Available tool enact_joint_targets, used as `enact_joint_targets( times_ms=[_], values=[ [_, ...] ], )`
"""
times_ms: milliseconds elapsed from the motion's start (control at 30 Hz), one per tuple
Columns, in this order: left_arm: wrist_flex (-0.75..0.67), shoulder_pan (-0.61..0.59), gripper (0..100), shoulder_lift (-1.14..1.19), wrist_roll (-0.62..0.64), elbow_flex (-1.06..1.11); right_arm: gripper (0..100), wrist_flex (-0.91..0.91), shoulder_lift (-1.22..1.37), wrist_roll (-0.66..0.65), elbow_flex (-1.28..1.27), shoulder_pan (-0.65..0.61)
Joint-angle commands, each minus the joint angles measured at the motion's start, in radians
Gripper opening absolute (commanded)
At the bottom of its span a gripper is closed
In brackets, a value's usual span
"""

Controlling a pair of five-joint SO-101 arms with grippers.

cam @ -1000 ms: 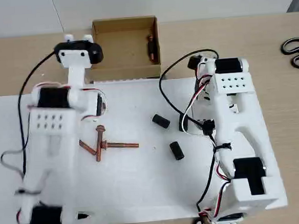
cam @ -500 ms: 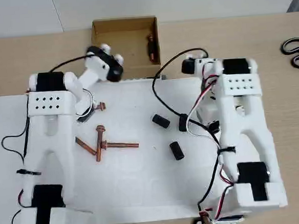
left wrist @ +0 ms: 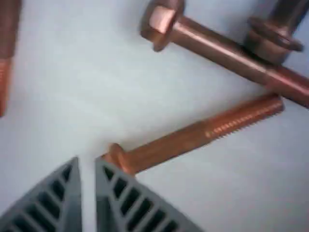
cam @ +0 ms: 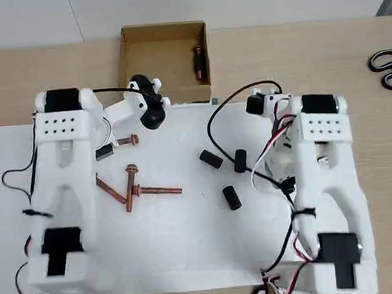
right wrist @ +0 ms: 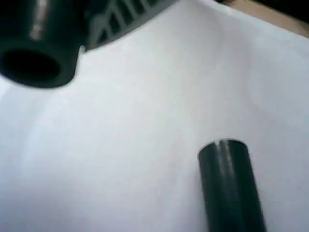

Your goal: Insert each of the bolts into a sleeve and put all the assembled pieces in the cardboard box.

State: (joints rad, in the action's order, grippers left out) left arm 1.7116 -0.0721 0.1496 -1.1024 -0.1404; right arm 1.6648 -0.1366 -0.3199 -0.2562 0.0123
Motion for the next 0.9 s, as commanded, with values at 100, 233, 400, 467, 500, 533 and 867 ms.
enact_joint_targets(
  times_ms=[100,233,400,467,500,533,867],
  values=[
    [0.038,-0.005,1,0.092,0.0,-0.084,1.5,-0.085,-0.148,-0.023,-0.14,0.007],
    [0.038,-0.002,1,0.109,0.0,-0.084,1.5,-0.084,-0.191,-0.072,-0.184,0.013],
    [0.029,0.014,1,0.201,-0.002,-0.101,1.5,-0.084,-0.232,-0.115,-0.209,0.076],
    [0.026,0.014,1,0.235,-0.002,-0.142,1.5,-0.079,-0.24,-0.129,-0.209,0.105],
    [0.026,0.014,1,0.252,-0.002,-0.176,1.5,-0.076,-0.242,-0.138,-0.209,0.12],
    [0.026,0.015,1,0.27,-0.002,-0.208,1.5,-0.074,-0.243,-0.146,-0.209,0.134],
    [0.034,0.038,6,0.41,-0.002,-0.4,1.5,-0.068,-0.245,-0.163,-0.209,0.186]
  ],
)
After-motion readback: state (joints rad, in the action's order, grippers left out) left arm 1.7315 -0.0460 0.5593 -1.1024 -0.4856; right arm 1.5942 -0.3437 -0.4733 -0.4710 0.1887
